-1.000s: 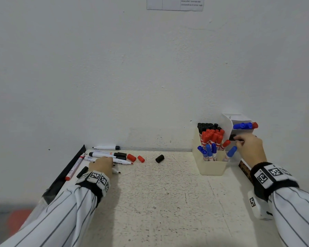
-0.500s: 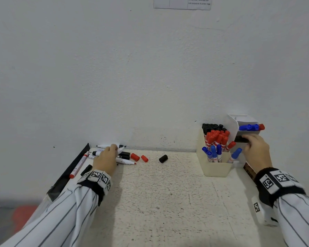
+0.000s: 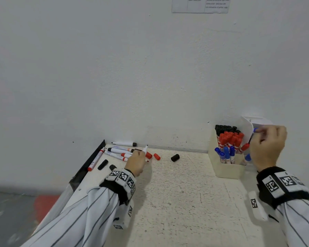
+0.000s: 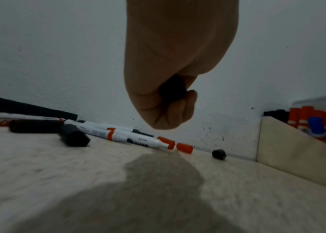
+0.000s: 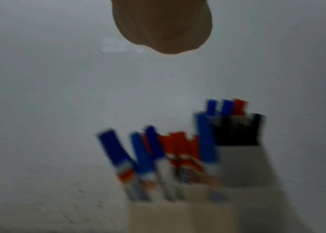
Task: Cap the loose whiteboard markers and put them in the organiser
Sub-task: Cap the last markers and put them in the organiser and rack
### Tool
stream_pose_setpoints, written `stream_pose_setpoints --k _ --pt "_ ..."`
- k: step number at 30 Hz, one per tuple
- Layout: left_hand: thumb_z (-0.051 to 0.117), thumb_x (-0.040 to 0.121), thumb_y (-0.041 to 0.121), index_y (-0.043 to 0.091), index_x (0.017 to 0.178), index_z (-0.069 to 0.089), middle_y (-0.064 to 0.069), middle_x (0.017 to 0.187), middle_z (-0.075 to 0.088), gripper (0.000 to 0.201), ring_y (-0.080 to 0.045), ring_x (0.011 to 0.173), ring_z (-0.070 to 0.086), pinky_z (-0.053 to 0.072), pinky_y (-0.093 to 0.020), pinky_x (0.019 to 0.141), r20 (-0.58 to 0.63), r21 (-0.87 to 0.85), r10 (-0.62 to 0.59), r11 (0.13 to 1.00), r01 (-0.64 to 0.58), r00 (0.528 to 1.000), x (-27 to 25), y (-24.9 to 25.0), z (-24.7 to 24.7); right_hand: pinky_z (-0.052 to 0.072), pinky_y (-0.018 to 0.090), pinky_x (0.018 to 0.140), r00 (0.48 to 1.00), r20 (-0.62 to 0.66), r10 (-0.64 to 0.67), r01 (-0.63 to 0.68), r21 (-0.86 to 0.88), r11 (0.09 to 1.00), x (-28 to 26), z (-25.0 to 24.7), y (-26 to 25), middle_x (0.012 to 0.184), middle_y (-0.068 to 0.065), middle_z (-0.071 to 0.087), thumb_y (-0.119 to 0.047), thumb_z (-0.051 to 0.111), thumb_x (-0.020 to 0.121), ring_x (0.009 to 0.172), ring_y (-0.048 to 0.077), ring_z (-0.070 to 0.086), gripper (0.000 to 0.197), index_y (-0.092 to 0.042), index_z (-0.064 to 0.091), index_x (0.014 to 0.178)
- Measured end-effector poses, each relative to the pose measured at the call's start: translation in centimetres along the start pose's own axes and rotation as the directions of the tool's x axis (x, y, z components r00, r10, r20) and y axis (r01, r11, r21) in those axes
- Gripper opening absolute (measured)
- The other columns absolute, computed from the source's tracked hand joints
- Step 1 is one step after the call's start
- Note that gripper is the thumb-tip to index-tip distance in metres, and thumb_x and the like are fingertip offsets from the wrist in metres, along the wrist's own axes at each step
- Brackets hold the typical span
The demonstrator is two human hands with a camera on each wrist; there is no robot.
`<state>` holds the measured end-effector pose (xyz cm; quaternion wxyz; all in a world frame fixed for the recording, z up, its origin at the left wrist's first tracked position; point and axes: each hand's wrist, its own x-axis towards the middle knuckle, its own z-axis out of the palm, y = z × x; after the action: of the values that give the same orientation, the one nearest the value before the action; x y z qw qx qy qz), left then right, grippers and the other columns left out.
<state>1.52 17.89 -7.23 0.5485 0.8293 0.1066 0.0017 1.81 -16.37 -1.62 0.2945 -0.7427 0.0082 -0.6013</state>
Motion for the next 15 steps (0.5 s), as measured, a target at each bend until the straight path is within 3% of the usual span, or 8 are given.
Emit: stream_pose_setpoints --k 1,3,5,8,10,11,13,15 --pt "0.026 0.100 0.024 0.008 0.093 0.043 -0.023 0.097 0.050 0.024 -0.024 0.057 0.044 0.034 -0.027 0.048 0.020 0.082 -0.011 0.997 0.009 1.000 -0.5 -0.4 -0.1 0.044 0.027 0.076 0.999 -0.007 -0.054 0.054 0.055 0.997 0.1 0.5 -1.4 0.086 0.028 0.051 0.007 0.042 0.077 0.076 0.026 0.049 0.016 0.007 0.059 0.076" --pt "0.028 0.100 0.023 0.004 0.103 0.049 -0.029 0.115 0.056 0.029 -0.035 0.081 0.057 0.047 -0.037 0.069 0.065 0.255 -0.020 0.967 0.003 0.998 -1.1 -1.3 -0.2 0.038 0.007 0.073 0.992 0.047 -0.121 0.112 0.148 0.983 0.1 1.3 -4.4 0.083 0.025 0.051 0.011 0.044 0.076 0.070 0.011 0.042 0.015 0.006 0.058 0.074" --pt "0.030 0.100 0.022 -0.002 0.108 0.054 -0.026 0.120 0.057 0.035 -0.032 0.092 0.056 0.046 -0.038 0.088 0.069 0.327 -0.050 0.945 0.025 0.996 -1.5 -2.3 -0.5 0.036 0.004 0.069 0.975 0.189 -0.115 0.070 0.229 0.971 -0.5 2.5 -7.4 0.083 0.017 0.050 0.015 0.047 0.076 0.070 0.013 0.044 0.018 0.003 0.059 0.075" --pt "0.034 0.099 0.026 0.001 0.115 0.052 -0.017 0.121 0.057 0.034 -0.030 0.106 0.056 0.044 -0.034 0.088 0.064 0.365 -0.098 0.929 0.068 0.993 -1.8 -3.5 -1.1 0.038 0.004 0.065 0.857 0.513 -0.061 -0.097 0.275 0.956 -2.2 4.8 -10.5 0.090 0.003 0.053 0.012 0.049 0.082 0.072 0.003 0.047 0.025 -0.009 0.060 0.083" --pt "0.038 0.099 0.028 0.006 0.120 0.050 -0.013 0.123 0.055 0.033 -0.027 0.109 0.054 0.044 -0.034 0.087 0.058 0.360 -0.107 0.930 0.079 0.993 -1.9 -3.8 -1.4 0.039 0.007 0.068 0.692 0.722 -0.005 -0.210 0.209 0.955 -3.5 6.4 -11.4 0.099 0.000 0.057 0.003 0.049 0.087 0.077 0.002 0.051 0.023 -0.017 0.060 0.090" --pt "0.040 0.098 0.029 0.008 0.121 0.050 -0.012 0.123 0.055 0.033 -0.026 0.109 0.055 0.045 -0.034 0.087 0.048 0.350 -0.100 0.934 0.077 0.994 -1.8 -3.9 -1.6 0.039 0.011 0.075 0.577 0.816 0.020 -0.237 0.143 0.961 -4.2 7.2 -11.6 0.106 0.000 0.057 -0.001 0.049 0.089 0.085 0.007 0.053 0.022 -0.018 0.061 0.096" --pt "0.042 0.097 0.031 0.010 0.121 0.050 -0.011 0.123 0.055 0.034 -0.025 0.110 0.055 0.045 -0.033 0.089 0.021 0.357 -0.083 0.932 0.070 0.996 -1.6 -4.0 -1.8 0.036 0.022 0.090 0.270 0.960 0.069 -0.194 -0.015 0.981 -5.5 8.7 -11.3 0.124 0.002 0.053 -0.008 0.049 0.091 0.112 0.016 0.050 0.026 -0.016 0.059 0.114" --pt "0.042 0.096 0.029 0.010 0.120 0.052 -0.012 0.123 0.056 0.033 -0.026 0.109 0.056 0.048 -0.035 0.092 0.005 0.361 -0.108 0.927 0.099 0.994 -1.4 -4.1 -1.9 0.037 0.028 0.093 -0.031 0.987 0.159 -0.140 -0.162 0.977 -7.0 10.1 -11.0 0.138 0.003 0.044 -0.014 0.050 0.093 0.126 0.020 0.042 0.039 -0.016 0.048 0.132"
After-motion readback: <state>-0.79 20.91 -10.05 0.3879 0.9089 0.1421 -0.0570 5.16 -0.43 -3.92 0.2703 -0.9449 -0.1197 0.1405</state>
